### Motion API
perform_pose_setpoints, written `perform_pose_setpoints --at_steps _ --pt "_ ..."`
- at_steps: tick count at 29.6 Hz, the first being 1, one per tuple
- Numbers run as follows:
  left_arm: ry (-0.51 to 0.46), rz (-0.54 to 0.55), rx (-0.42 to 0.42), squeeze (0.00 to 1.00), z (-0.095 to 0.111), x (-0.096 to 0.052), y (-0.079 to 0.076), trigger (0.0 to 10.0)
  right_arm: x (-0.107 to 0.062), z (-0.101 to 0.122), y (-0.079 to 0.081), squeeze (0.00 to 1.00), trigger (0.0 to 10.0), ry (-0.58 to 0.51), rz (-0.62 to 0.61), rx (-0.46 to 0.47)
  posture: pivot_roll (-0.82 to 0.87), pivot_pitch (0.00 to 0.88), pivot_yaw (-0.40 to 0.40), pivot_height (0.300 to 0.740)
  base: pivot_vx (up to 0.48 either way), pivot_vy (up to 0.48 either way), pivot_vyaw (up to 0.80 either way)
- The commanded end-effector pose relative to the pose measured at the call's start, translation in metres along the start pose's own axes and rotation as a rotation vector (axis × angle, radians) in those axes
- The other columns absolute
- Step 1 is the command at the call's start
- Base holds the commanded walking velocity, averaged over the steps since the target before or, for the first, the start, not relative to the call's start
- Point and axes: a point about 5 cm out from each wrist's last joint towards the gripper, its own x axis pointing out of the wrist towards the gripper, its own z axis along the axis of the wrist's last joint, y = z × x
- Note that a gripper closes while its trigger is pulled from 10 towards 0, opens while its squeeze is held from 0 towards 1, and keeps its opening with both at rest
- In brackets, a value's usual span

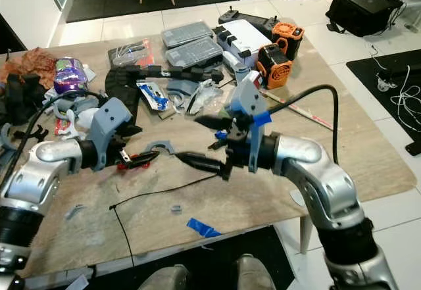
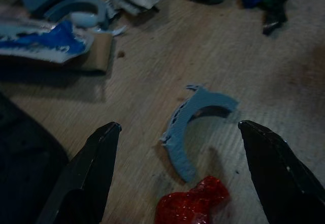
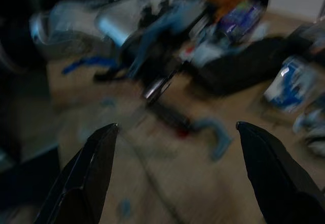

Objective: Picking trash to rubbish bin

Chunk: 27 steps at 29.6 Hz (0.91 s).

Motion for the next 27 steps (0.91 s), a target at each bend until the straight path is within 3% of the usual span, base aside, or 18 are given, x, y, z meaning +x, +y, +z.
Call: perform_pose_setpoints --at_steps 1,5,10,22,27 --pt "-0.002 0.000 -0.029 0.00 -0.004 -0.001 -0.003 10.0 -0.002 0.000 0.007 0.00 10.0 0.029 0.032 0.000 -0.04 0.163 0.067 0.740 0.000 0.000 0.00" --pt "-0.005 -0.014 -0.041 0.00 -0.003 -0.003 -0.008 10.0 -0.023 -0.008 0.007 0.00 10.0 0.193 -0.009 -0.035 -0.05 0.181 0.064 0.740 0.000 0.000 0.00" --pt "-0.009 -0.022 -0.049 0.00 -0.002 -0.004 -0.011 10.0 -0.038 -0.011 0.003 0.00 10.0 0.258 -0.069 -0.045 -0.06 0.198 0.065 0.740 0.000 0.000 0.00" --pt "-0.034 -0.001 -0.043 0.00 0.003 -0.001 -0.016 10.0 -0.045 0.002 0.006 0.00 10.0 0.205 -0.110 -0.063 -0.07 0.231 0.081 0.740 0.000 0.000 0.00" --pt "-0.063 0.003 -0.121 0.00 0.007 0.002 -0.019 10.0 -0.045 0.003 0.008 0.00 10.0 0.201 -0.113 -0.062 -0.08 0.239 0.080 0.740 0.000 0.000 0.00"
